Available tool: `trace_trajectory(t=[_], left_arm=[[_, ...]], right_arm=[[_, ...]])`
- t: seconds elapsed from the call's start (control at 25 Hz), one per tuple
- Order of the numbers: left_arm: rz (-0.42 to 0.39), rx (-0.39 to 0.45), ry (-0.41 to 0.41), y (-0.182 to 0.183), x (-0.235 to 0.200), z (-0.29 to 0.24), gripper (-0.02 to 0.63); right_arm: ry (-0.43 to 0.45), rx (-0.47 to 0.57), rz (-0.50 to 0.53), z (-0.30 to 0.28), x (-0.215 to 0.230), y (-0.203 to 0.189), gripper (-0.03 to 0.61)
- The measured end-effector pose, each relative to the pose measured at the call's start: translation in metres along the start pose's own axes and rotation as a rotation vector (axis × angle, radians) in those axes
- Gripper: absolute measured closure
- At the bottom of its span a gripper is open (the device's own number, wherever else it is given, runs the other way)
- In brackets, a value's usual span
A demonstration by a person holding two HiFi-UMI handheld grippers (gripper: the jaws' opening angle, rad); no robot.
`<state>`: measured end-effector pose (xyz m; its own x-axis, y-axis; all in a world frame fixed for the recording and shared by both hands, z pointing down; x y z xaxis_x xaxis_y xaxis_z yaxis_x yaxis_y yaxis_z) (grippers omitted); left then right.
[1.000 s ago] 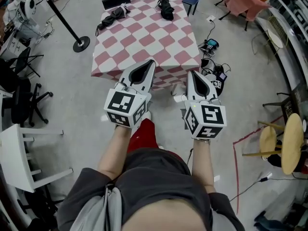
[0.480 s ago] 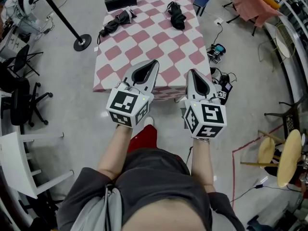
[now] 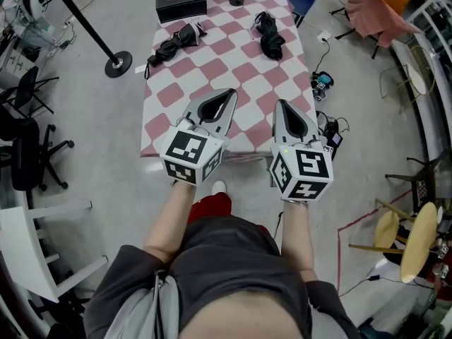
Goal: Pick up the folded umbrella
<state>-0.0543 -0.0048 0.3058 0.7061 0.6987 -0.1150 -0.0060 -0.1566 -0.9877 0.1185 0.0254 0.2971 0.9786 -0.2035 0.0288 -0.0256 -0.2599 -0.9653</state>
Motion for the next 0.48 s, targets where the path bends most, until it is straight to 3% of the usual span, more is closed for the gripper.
trace_trajectory(t=[0.48], left_arm=[[0.011,-0.006,-0.006,-0.002,-0.049,-0.017,0.6]], right_arm=[[0.003,-0.019,0.019,-0.051,-0.016,0.01,0.56]])
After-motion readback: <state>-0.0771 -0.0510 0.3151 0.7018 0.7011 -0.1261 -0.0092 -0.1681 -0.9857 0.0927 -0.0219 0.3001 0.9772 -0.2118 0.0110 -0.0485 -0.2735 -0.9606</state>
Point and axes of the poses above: the fingertips, and each gripper's own axes: z backward along the fingers, x to its right, y out of its top, the point moved 8 cm from there along z, backward along the fingers, and after that the axes turned 4 degrees about -y, right-handed, at the moved point
